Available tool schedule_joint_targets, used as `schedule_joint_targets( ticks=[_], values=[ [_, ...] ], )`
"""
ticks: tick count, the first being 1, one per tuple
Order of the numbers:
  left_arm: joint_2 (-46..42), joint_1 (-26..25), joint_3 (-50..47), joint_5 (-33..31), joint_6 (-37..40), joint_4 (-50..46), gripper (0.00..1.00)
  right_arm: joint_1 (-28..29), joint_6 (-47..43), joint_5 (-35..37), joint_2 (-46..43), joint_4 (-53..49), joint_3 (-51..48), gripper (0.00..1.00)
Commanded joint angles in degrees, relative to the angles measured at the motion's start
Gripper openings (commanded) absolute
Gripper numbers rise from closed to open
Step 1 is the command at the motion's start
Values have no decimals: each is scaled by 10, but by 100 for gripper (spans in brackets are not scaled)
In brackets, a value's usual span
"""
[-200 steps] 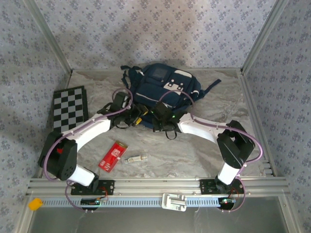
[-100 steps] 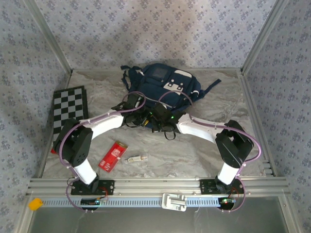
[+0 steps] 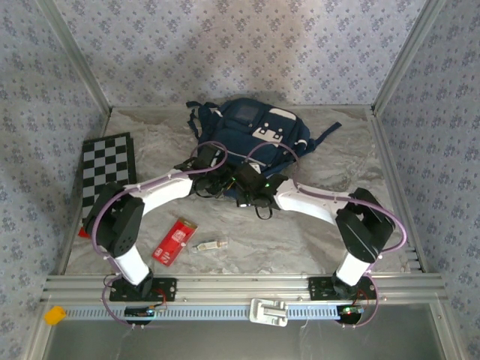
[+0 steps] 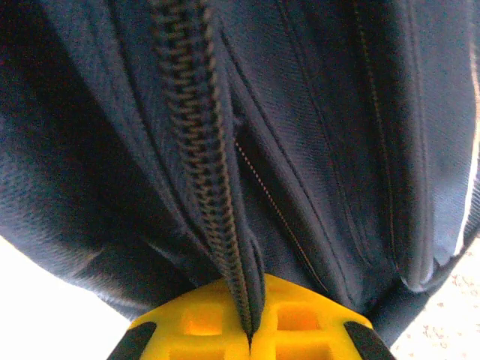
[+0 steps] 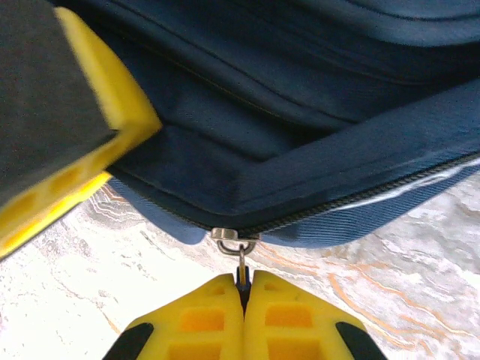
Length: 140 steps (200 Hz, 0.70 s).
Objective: Pack the student bag
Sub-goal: Zip the student bag at the center of the table.
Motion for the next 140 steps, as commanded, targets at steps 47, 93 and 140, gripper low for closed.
schedule_joint_targets(
  ticks=[47, 93, 140],
  values=[
    [-135, 66, -49, -27, 115, -44, 0, -29, 29, 62, -81, -101, -68, 0],
    [-157, 127, -55, 1, 163, -67, 0, -84, 17, 63, -83, -93, -91, 0],
    [-161, 143, -63, 34, 168, -46, 0, -84, -14, 68, -82, -79, -77, 0]
  ],
)
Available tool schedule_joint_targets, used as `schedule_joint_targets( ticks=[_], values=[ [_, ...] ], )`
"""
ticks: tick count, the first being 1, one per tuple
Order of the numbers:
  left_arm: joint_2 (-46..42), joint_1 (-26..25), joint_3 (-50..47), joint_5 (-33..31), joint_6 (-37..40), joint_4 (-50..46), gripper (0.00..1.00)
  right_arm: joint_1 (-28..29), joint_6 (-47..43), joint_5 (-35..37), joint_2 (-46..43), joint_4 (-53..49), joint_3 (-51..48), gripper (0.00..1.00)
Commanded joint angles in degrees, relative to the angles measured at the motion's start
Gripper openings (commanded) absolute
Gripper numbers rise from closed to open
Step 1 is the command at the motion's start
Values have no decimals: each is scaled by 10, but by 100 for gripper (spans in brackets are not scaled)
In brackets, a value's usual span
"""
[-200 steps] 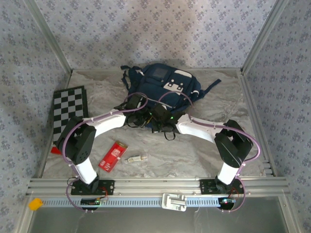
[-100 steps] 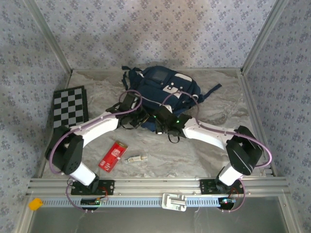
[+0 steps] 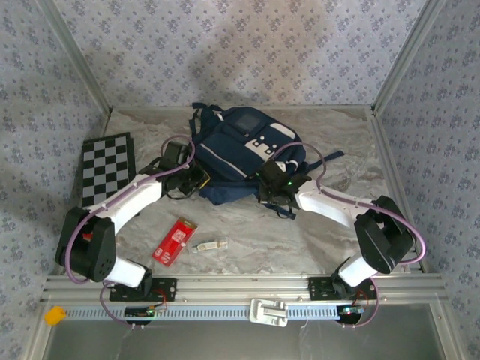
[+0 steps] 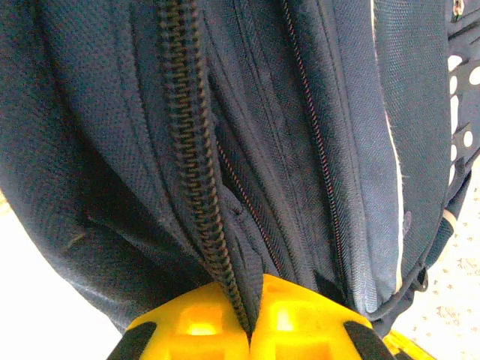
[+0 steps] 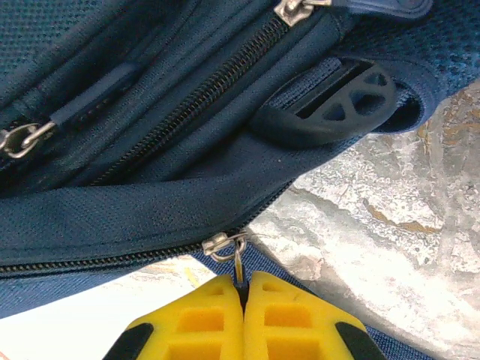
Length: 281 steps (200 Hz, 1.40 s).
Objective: Pack the student bag
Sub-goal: Zip the student bag at the center of the table.
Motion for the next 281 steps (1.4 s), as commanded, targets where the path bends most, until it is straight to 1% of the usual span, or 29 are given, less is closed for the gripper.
schedule_joint_targets(
  ticks=[1, 13, 37, 42, 51, 65, 80, 109, 112, 117, 131, 138, 146, 159, 168, 181, 196, 217, 242, 248, 268, 281],
  values=[
    [-28, 21, 9, -25, 27, 21, 0, 3, -15, 62, -8, -71, 7, 0],
    [-25, 26, 12, -25, 33, 17, 0, -7, -14, 53, 0, -81, 11, 0],
    [-21, 47, 18, -17, 54, 6, 0, -71, -15, 3, 18, -23, -15, 0],
    [-22, 51, 20, -20, 63, 5, 0, -82, -35, 0, 24, -20, -15, 0],
    [-19, 59, 28, -30, 75, -10, 0, -95, -38, 0, 37, -24, -9, 0],
    [-16, 72, 34, -23, 89, -22, 0, -112, -38, 4, 45, -25, 0, 0],
    [-15, 75, 35, -26, 101, -22, 0, -101, -46, -1, 36, -16, 2, 0],
    [-1, 75, 46, 8, 125, -21, 0, -41, -49, -20, 15, -30, 18, 0],
    [-1, 76, 47, 16, 128, -19, 3, -39, -48, -24, 13, -29, 18, 0],
    [-2, 76, 45, 27, 132, -15, 12, -32, -46, -32, 7, -28, 15, 4],
    [-22, 71, 34, 38, 132, -8, 29, -20, -35, -44, -14, -31, 5, 19],
    [-36, 69, 26, 38, 130, -4, 33, -19, -28, -48, -25, -34, 0, 25],
    [-49, 65, 19, 34, 129, 0, 35, -20, -24, -53, -37, -39, -4, 30],
    [-70, 52, 16, 19, 124, -4, 37, -20, -7, -51, -50, -60, 12, 36],
    [-76, 33, 18, 4, 118, -4, 38, -20, 1, -53, -52, -73, 29, 41],
    [-72, 7, 23, -3, 107, 4, 40, -33, 19, -66, -51, -85, 44, 44],
    [-57, -21, 23, -15, 87, 22, 40, -64, 35, -78, -40, -66, 53, 45],
    [-26, -60, 22, -15, 58, 50, 39, -95, 39, -122, -11, -44, 78, 45],
    [15, -115, 28, -26, 42, 73, 38, -108, 34, -140, 33, -39, 119, 47],
    [23, -126, 31, -33, 38, 71, 37, -111, 28, -151, 45, -39, 144, 47],
    [40, -150, 29, -48, 35, 72, 35, -119, 9, -176, 86, -42, 184, 49],
    [47, -157, 22, -63, 32, 69, 35, -120, 3, -190, 105, -37, 202, 50]
  ],
)
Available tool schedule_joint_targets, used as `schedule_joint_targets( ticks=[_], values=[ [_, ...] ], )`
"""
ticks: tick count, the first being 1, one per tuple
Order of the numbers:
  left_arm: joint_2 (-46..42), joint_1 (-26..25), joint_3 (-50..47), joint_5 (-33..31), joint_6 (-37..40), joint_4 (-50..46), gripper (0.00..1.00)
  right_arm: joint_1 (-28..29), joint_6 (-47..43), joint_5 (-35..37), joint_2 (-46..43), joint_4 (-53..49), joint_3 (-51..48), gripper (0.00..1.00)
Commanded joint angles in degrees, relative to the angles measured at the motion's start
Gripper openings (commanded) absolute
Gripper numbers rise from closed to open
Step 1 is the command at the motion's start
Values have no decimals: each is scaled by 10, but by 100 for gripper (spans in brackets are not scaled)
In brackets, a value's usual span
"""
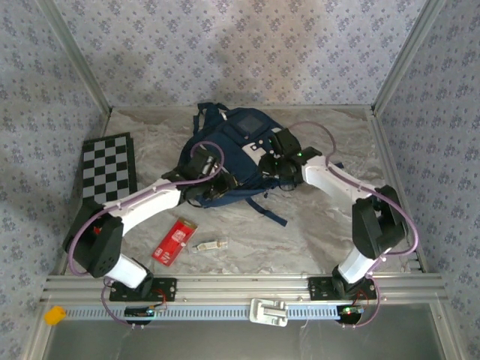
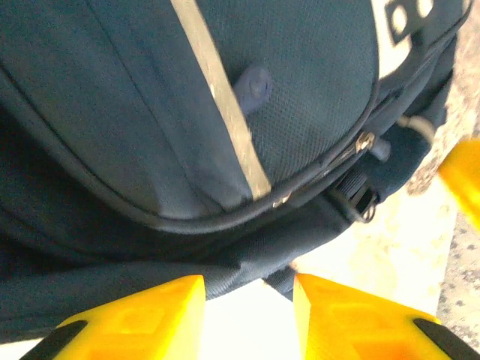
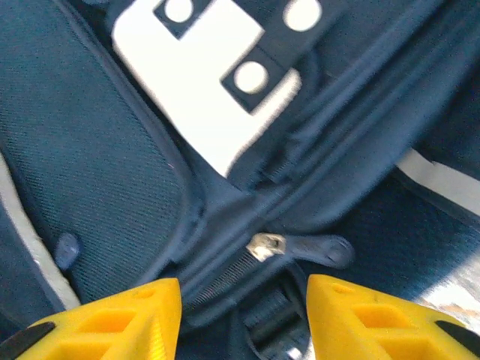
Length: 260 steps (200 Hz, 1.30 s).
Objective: Pack the student bag
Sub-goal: Zip the student bag at the center of the table, then unzip the student bag at the center of the table.
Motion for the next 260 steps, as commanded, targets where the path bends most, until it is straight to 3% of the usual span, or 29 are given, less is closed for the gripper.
schedule_joint_targets(
  ticks=[1, 102, 135, 200, 228, 260],
  values=[
    [7, -12, 9, -35, -15, 16, 35, -5, -15, -44, 34, 2, 43, 50],
    [16, -12, -25, -53, -7, 3, 30, -9, -96, -107, 169, -10, 143, 48],
    [17, -10, -42, -49, -6, 9, 30, -11, -102, -115, 186, -5, 142, 37],
    [17, 18, -61, -41, 10, 8, 29, -13, -92, -111, 154, 28, 108, 7],
    [14, 41, -70, -44, 18, 10, 29, -17, -82, -108, 119, 48, 85, 0],
    [17, 68, -66, -50, 41, 11, 28, -21, -70, -113, 75, 61, 56, 0]
  ],
)
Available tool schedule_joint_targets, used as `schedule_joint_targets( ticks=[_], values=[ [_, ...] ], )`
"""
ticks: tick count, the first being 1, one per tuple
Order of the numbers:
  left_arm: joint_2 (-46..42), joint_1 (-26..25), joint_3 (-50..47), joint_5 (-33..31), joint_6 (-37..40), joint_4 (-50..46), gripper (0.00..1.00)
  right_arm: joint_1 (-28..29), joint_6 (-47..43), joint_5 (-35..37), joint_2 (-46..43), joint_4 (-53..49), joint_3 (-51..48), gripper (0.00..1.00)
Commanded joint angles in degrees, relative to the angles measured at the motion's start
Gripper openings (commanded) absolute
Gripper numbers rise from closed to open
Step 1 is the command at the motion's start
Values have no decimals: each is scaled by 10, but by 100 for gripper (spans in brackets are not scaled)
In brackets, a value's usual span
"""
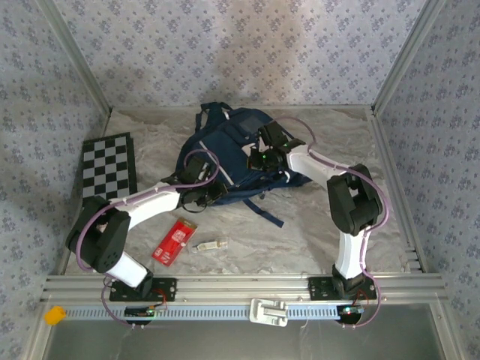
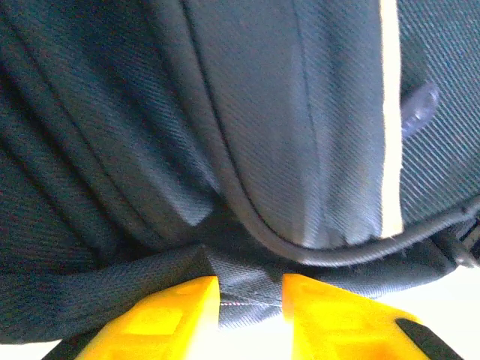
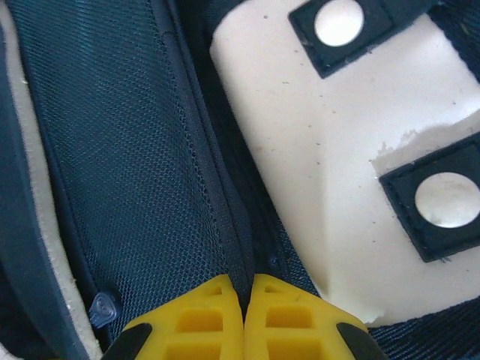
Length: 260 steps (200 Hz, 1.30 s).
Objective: Pack the student bag
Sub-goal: Unzip the student bag at the center of the table.
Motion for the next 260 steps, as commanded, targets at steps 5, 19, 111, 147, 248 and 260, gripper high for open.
schedule_joint_targets(
  ticks=[5, 19, 111, 147, 248, 260],
  values=[
    [4, 30, -1, -27, 37, -22, 28, -8, 20, 5, -60, -1, -27, 0],
    [10, 47, 8, -29, 51, -27, 28, -6, 35, -4, -83, 12, -50, 0],
    [46, 118, 75, -11, 146, 4, 27, 9, 216, 36, -167, 210, -142, 0],
    [15, 120, 46, 1, 161, 9, 27, 5, 253, 58, -203, 252, -160, 0],
    [-150, -60, -13, -86, 124, 50, 40, 8, 323, 36, -199, 297, -177, 0],
    [-138, -89, -7, -96, 137, 63, 42, 9, 324, 28, -198, 298, -170, 0]
  ],
)
